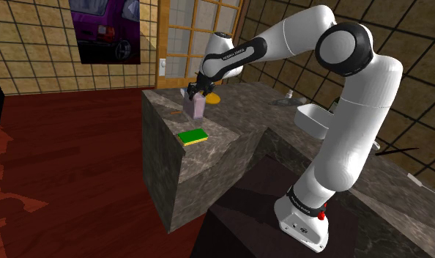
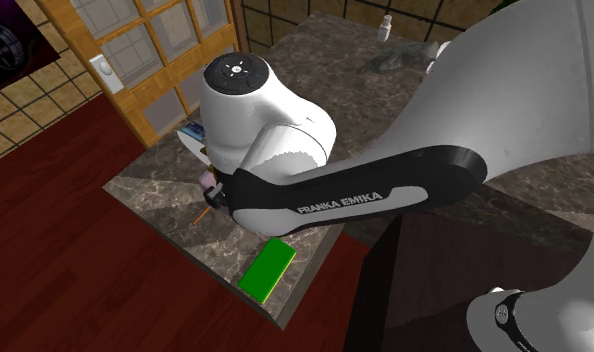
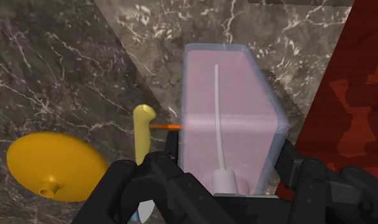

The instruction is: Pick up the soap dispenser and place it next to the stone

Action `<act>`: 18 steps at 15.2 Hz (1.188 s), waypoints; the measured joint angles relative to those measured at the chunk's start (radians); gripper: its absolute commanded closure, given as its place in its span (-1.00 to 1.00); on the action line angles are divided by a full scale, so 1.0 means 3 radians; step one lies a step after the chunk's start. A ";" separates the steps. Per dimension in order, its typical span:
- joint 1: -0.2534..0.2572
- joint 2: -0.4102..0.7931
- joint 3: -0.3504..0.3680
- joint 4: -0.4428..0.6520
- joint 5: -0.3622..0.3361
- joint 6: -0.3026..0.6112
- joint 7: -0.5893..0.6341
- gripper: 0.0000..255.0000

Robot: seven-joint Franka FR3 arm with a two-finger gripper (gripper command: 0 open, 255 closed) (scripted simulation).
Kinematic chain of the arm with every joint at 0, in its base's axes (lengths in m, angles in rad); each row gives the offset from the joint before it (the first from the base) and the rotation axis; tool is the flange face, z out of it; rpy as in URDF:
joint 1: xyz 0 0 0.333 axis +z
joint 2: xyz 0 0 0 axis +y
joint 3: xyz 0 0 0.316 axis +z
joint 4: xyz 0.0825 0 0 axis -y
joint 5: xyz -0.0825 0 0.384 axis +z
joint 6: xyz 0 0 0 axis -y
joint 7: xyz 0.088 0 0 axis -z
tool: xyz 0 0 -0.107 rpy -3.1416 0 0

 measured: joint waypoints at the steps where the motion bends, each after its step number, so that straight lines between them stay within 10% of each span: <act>1: -0.0004 -0.0022 -0.0001 0.0018 0.0003 -0.0040 -0.0009 1.00; 18: 0.0004 -0.0354 0.0004 0.0381 0.0011 -0.0735 -0.0027 1.00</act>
